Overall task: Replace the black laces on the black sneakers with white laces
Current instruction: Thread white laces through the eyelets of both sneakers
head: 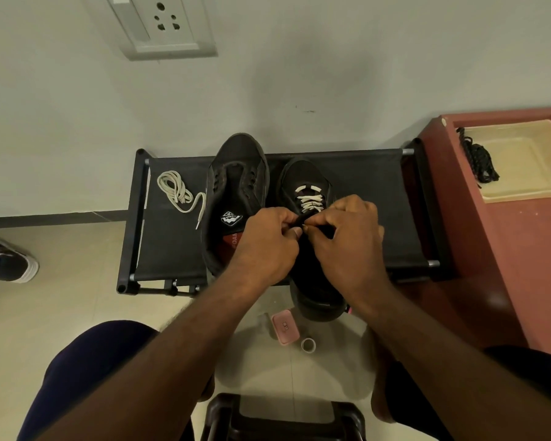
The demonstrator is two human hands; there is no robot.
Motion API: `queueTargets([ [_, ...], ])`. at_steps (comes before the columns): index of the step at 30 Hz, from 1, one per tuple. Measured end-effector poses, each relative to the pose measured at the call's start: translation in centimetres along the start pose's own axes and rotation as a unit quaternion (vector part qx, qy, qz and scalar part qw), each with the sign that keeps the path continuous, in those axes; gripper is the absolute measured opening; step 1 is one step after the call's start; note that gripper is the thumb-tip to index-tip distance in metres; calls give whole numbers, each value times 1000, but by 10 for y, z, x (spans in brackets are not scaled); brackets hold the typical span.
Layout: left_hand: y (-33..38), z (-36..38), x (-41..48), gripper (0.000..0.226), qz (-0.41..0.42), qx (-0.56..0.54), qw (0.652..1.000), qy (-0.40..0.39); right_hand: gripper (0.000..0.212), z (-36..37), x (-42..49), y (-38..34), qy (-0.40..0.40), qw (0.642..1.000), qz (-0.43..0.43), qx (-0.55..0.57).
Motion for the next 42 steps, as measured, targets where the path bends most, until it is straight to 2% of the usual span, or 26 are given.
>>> queueTargets([
  [6,-3,-4,2,22,-13,11,1000,-11,11,5,6,6,-18,993,7,120],
  [11,7,-6,-1,15,32,85,995,47,23,5,4,4,-88,991,-18,96],
  [15,9,-4,-2,15,34,90,994,47,21,-2,6,5,-56,995,-32,71],
  [19,12,-2,-3,25,53,96,993,37,20,3,4,5,-36,998,-32,43],
  [24,8,-2,-1,16,46,89,994,50,19,3,2,5,0,998,-15,61],
  [31,12,-3,-2,14,68,99,989,81,15,0,5,3,-63,997,-31,34],
  [42,13,-21,0,15,34,33,994,99,10,-2,7,-1,-109,987,-13,114],
])
Point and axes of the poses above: each hand's wrist, its own x-axis towards the middle knuckle, its own z-axis out of the palm, y = z × x, the point moved 6 cm from there along x, towards the middle knuckle, and after that the axes turned 9 degrees about -z, right-handed, at the moved point
